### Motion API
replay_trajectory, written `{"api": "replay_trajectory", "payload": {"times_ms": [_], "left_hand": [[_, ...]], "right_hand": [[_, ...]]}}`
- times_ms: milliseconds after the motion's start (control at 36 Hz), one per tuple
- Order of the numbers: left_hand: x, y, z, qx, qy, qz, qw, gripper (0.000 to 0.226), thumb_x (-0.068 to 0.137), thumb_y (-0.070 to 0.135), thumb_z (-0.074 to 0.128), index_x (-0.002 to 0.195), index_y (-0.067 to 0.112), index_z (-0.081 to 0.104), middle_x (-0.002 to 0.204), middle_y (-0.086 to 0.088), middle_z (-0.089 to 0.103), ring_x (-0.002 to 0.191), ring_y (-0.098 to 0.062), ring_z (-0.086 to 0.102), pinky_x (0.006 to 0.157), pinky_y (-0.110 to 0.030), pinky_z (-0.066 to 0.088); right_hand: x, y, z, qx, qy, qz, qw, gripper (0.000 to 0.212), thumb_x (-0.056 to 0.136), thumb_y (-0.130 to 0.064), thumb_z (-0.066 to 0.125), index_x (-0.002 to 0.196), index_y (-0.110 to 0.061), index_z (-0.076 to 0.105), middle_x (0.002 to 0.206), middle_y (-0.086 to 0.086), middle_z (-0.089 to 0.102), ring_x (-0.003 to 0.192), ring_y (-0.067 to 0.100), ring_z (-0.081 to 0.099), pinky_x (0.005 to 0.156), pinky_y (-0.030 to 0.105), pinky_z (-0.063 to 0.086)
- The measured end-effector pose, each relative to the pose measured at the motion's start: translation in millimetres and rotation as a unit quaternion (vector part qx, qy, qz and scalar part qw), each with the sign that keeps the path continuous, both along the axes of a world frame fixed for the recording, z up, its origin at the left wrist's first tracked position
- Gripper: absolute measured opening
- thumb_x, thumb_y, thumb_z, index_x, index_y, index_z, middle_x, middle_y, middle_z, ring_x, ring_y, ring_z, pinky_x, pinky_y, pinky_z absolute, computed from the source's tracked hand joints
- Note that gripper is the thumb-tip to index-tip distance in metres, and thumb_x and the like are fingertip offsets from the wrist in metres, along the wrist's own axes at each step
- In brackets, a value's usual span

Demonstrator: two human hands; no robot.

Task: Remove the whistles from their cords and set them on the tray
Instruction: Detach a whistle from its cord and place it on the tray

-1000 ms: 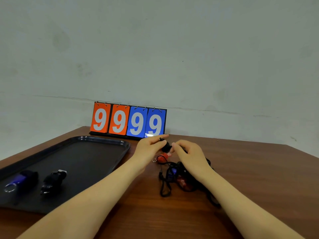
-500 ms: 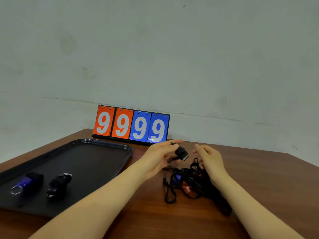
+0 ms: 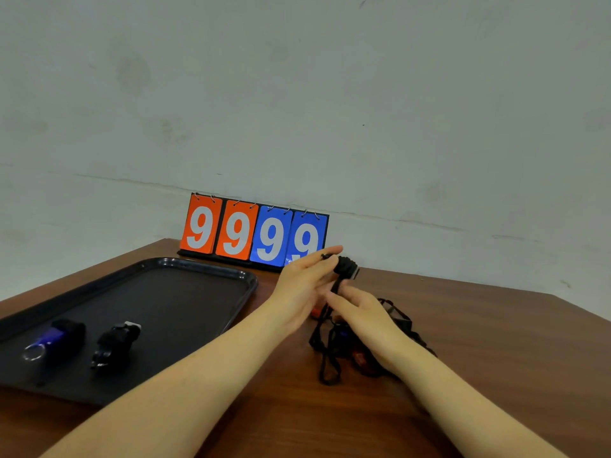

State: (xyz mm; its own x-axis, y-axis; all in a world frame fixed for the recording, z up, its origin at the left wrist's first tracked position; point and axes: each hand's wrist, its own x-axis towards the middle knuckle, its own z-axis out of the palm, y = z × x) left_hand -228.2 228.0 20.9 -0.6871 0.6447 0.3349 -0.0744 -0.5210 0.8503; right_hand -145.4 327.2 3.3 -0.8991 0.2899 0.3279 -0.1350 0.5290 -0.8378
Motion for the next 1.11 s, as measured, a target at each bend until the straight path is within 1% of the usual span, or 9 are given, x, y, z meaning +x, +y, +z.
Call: {"api": "replay_trajectory", "payload": {"times_ms": [56,167,361,472,639,750,889,1000,1111], "left_hand": [[0,1,-1,0.003,0.004,0.007,1.0,0.027,0.095,0.009,0.056,0.121,0.011,0.065,0.101,-0.005,0.074,0.093,-0.017,0.071,0.08,-0.028,0.057],[-7,2,-7,-0.032,0.051,0.091,0.994,0.023,0.092,0.012,0.061,0.1,0.029,0.074,0.116,-0.011,0.068,0.107,-0.024,0.066,0.097,-0.045,0.051],[-12,0,-9,-0.16,0.249,0.212,0.931,0.025,0.093,0.017,0.059,0.111,0.032,0.068,0.118,0.0,0.062,0.101,-0.007,0.061,0.09,-0.019,0.051],[-9,0,-7,-0.185,0.278,0.19,0.923,0.026,0.094,0.016,0.059,0.116,0.025,0.068,0.118,-0.001,0.064,0.104,-0.01,0.062,0.087,-0.018,0.052],[0,-4,-3,-0.162,0.197,0.039,0.966,0.024,0.094,0.014,0.058,0.114,0.019,0.069,0.109,-0.004,0.071,0.097,-0.016,0.07,0.088,-0.034,0.056],[7,-6,-1,-0.106,0.098,-0.039,0.989,0.023,0.096,0.013,0.054,0.114,0.011,0.068,0.103,-0.008,0.073,0.093,-0.019,0.071,0.077,-0.028,0.057],[11,-4,0,-0.047,-0.005,-0.091,0.995,0.023,0.095,0.012,0.053,0.112,0.007,0.068,0.103,-0.01,0.073,0.09,-0.019,0.07,0.072,-0.027,0.057],[12,-2,-1,0.006,-0.087,-0.111,0.99,0.022,0.095,0.011,0.054,0.11,0.006,0.068,0.109,-0.015,0.069,0.098,-0.023,0.066,0.07,-0.028,0.058],[12,1,-2,0.056,-0.159,-0.114,0.979,0.021,0.093,0.01,0.054,0.108,0.003,0.068,0.112,-0.018,0.067,0.097,-0.026,0.068,0.069,-0.029,0.059]], "right_hand": [[1,0,0,0.0,0.008,-0.014,1.0,0.031,0.099,-0.03,0.048,0.089,-0.01,0.069,0.088,0.012,0.07,0.074,0.012,0.06,0.072,0.025,0.044],[0,1,-1,0.005,0.024,-0.026,0.999,0.037,0.102,-0.022,0.042,0.071,-0.016,0.062,0.055,-0.004,0.055,0.052,0.006,0.05,0.062,0.022,0.042],[1,8,6,0.107,0.118,-0.109,0.981,0.029,0.099,-0.023,0.046,0.078,-0.025,0.066,0.069,-0.017,0.062,0.071,-0.008,0.055,0.062,0.008,0.036],[4,17,10,0.077,0.151,-0.132,0.977,0.029,0.098,-0.023,0.049,0.075,-0.02,0.066,0.056,-0.024,0.057,0.059,-0.004,0.051,0.057,0.012,0.035],[6,30,12,0.044,0.139,-0.148,0.978,0.031,0.099,-0.029,0.049,0.076,-0.015,0.066,0.056,-0.013,0.056,0.055,-0.002,0.049,0.057,0.013,0.036],[7,28,13,0.005,0.142,-0.117,0.983,0.03,0.099,-0.025,0.05,0.08,-0.013,0.069,0.052,-0.018,0.057,0.052,-0.005,0.05,0.052,0.007,0.037],[5,22,13,-0.094,0.144,-0.096,0.98,0.027,0.097,-0.025,0.054,0.077,-0.023,0.071,0.048,-0.011,0.05,0.043,0.003,0.04,0.043,0.014,0.032],[2,22,13,-0.182,0.144,-0.08,0.969,0.023,0.097,-0.02,0.054,0.082,-0.01,0.068,0.044,-0.008,0.04,0.041,0.007,0.033,0.041,0.02,0.027],[-1,22,8,-0.154,0.157,-0.08,0.972,0.024,0.096,-0.008,0.05,0.079,-0.011,0.066,0.048,-0.005,0.042,0.044,0.009,0.034,0.042,0.02,0.029]]}}
